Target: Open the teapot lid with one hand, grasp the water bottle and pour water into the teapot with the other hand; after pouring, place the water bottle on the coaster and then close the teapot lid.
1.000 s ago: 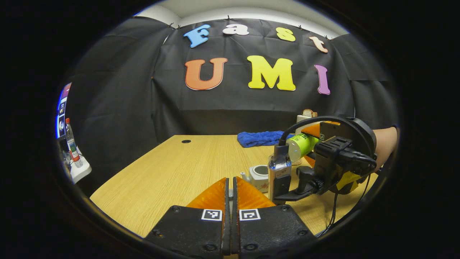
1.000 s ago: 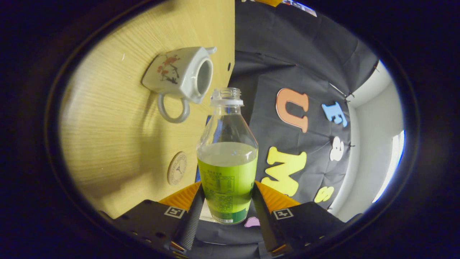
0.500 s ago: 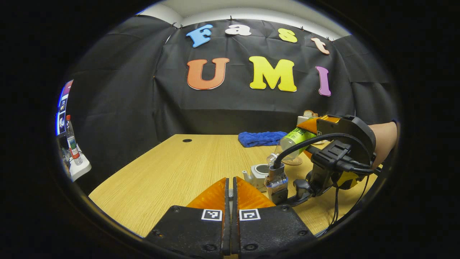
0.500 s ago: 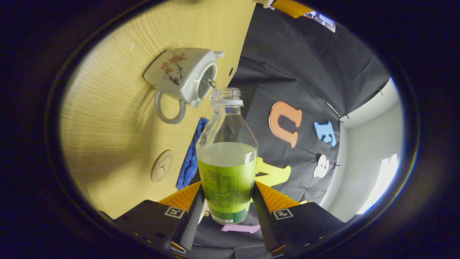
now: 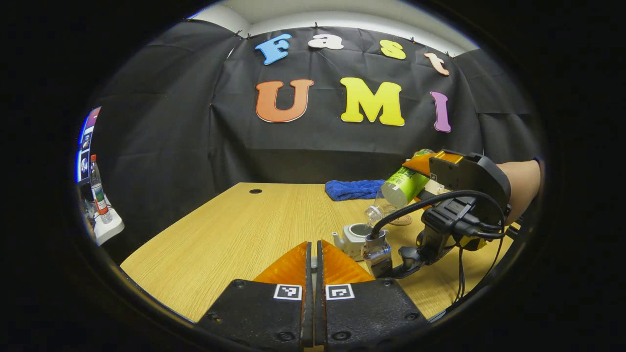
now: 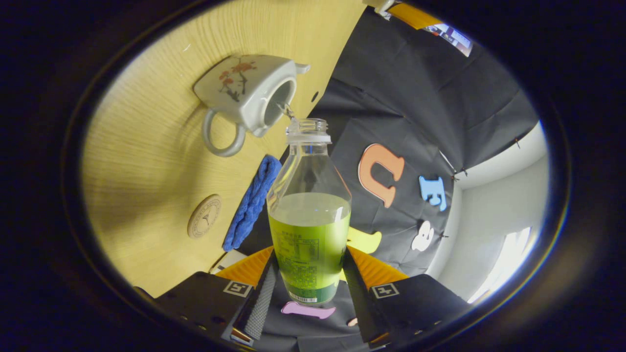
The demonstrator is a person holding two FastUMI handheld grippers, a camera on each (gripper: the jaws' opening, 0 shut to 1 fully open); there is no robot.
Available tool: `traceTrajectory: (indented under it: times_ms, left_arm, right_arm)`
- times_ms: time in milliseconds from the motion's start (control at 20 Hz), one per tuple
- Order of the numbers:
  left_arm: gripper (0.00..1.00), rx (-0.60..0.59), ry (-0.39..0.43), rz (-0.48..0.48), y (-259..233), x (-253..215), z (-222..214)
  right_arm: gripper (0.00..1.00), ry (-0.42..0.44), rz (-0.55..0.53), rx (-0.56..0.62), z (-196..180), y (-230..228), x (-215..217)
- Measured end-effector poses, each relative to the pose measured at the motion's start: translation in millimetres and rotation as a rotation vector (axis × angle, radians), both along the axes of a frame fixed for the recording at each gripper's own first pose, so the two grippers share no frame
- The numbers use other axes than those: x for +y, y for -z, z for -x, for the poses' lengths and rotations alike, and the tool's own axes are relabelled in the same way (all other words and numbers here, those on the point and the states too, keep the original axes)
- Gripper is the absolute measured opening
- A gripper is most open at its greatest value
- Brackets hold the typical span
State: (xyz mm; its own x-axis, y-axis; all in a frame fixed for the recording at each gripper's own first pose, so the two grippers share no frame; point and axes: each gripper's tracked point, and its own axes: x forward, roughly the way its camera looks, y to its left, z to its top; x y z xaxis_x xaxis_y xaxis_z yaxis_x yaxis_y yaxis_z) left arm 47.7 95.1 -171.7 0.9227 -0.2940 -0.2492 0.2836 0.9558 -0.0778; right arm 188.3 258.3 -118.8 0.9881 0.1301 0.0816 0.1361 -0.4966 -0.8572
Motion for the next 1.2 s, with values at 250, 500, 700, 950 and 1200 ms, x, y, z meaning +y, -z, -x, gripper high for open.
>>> traceTrajectory:
  times_ms: [250,500,700,950,1200]
  left_arm:
    - [0.04,0.003,-0.007,-0.002,-0.8,1.5,0.3]
    - [0.04,0.004,-0.005,-0.025,-0.1,1.0,2.3]
    - [0.04,0.010,-0.010,-0.038,0.9,2.8,3.3]
    - [0.04,0.025,-0.021,-0.048,3.2,5.8,3.8]
    - [0.04,0.019,-0.034,-0.050,0.8,9.9,8.8]
  right_arm:
    - [0.73,-0.042,0.077,-0.035,-0.6,-7.0,7.2]
    - [0.75,-0.101,0.135,-0.070,-4.3,-14.1,16.4]
    - [0.73,-0.163,0.188,-0.106,-0.9,-17.6,25.9]
    - [0.73,-0.179,0.216,-0.122,0.0,-15.8,30.5]
    - [0.73,-0.206,0.225,-0.153,3.2,-17.7,38.2]
